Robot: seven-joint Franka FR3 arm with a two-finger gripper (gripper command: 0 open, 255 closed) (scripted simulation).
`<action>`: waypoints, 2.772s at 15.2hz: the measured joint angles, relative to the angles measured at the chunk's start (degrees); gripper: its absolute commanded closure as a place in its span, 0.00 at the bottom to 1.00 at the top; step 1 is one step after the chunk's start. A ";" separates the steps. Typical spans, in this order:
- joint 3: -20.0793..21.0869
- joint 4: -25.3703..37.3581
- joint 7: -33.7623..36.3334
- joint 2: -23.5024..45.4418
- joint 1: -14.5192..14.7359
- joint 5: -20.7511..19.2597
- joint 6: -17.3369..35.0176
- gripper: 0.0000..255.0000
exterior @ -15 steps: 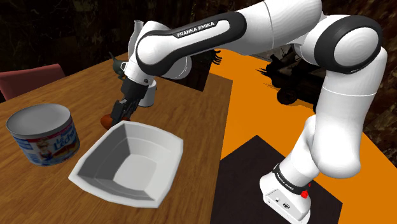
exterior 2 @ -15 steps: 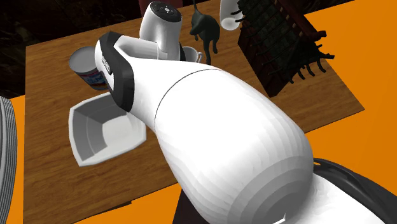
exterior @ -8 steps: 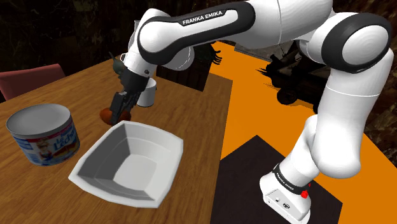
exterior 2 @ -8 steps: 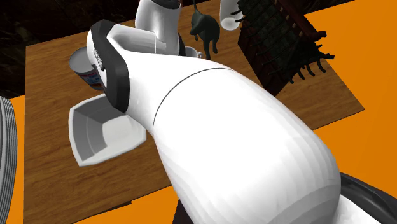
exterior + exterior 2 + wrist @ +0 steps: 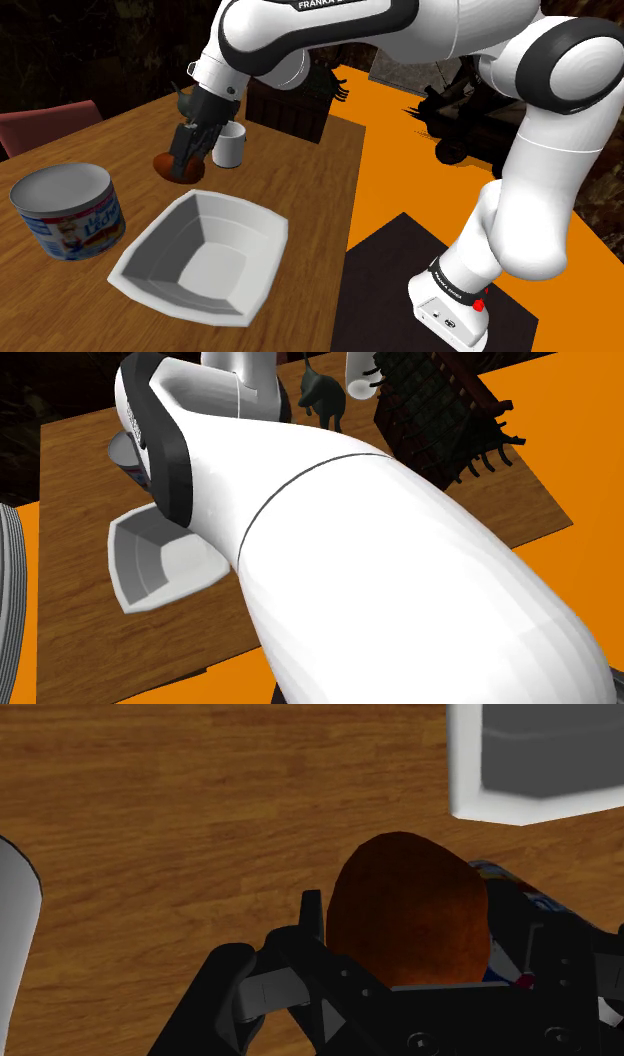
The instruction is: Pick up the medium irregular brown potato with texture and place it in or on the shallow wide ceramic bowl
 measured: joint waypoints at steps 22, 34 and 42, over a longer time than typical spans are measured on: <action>1.91 -5.35 6.91 -12.64 2.27 0.37 -4.91 1.00; 6.38 -21.92 11.73 -25.03 6.66 4.30 2.22 1.00; 6.97 -25.87 9.55 -23.03 7.23 5.79 7.95 1.00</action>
